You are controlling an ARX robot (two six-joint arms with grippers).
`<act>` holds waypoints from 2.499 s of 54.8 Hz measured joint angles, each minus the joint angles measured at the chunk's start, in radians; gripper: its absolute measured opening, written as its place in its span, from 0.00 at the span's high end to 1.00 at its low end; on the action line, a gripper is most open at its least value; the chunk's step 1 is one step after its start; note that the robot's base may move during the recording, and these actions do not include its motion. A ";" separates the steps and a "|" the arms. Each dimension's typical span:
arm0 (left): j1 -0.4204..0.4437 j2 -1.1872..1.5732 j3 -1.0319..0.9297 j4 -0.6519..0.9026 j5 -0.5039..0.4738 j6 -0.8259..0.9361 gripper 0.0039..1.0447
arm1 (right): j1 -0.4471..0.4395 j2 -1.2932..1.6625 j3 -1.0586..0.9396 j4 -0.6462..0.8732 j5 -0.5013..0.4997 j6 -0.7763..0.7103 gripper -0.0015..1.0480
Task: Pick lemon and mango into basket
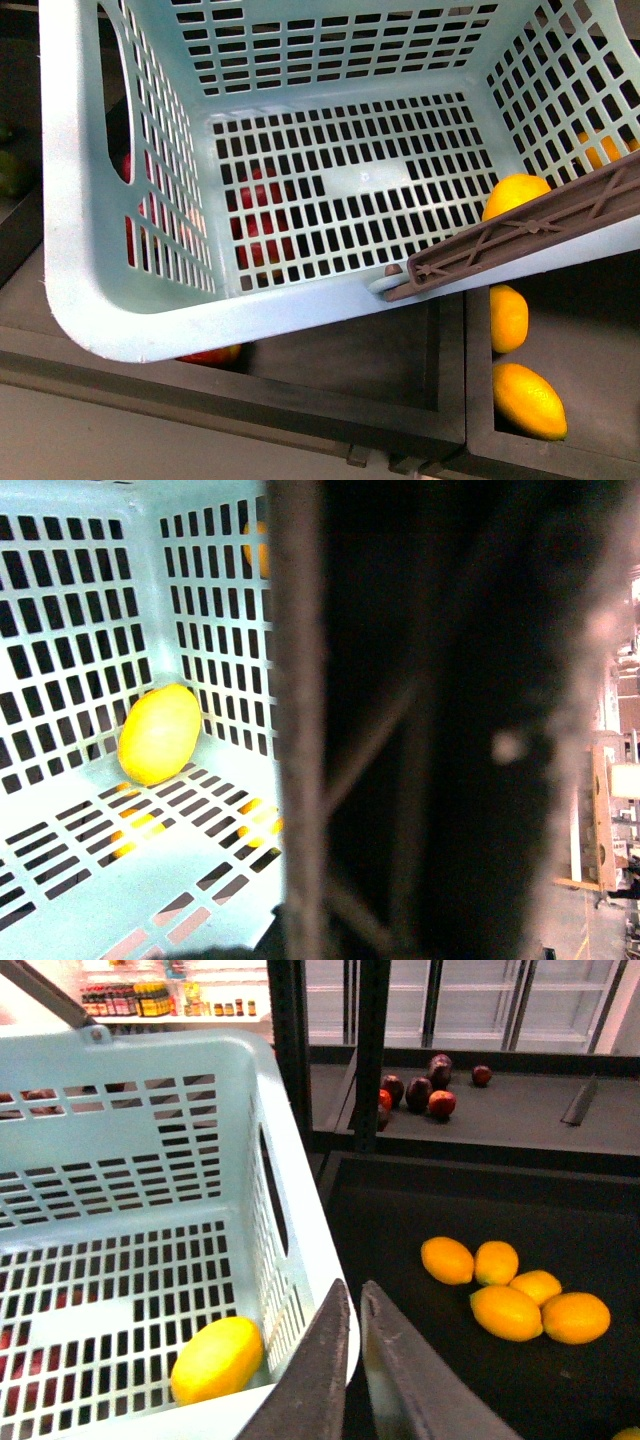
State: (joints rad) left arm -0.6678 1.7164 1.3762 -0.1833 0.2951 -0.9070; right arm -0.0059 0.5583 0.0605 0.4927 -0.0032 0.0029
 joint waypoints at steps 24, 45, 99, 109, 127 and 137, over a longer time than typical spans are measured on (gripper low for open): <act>0.000 0.000 0.000 0.000 0.000 -0.002 0.96 | 0.002 -0.006 -0.003 -0.002 0.002 0.000 0.15; -0.011 0.002 0.001 0.000 0.008 -0.004 0.96 | 0.002 -0.008 -0.005 -0.003 0.007 0.000 0.08; -0.001 0.004 0.004 0.000 -0.005 0.001 0.96 | 0.003 -0.009 -0.006 -0.003 0.002 0.000 0.08; -0.001 0.005 0.004 0.000 -0.001 0.000 0.96 | 0.005 -0.007 -0.007 -0.004 0.003 0.000 0.08; -0.001 0.005 0.005 0.000 -0.004 0.002 0.96 | 0.005 -0.009 -0.006 -0.003 0.004 0.000 0.08; -0.001 0.005 0.005 0.000 0.000 0.000 0.96 | 0.005 -0.009 -0.006 -0.003 0.003 0.000 0.08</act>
State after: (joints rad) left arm -0.6685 1.7214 1.3815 -0.1833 0.2947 -0.9066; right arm -0.0010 0.5491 0.0540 0.4892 -0.0006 0.0032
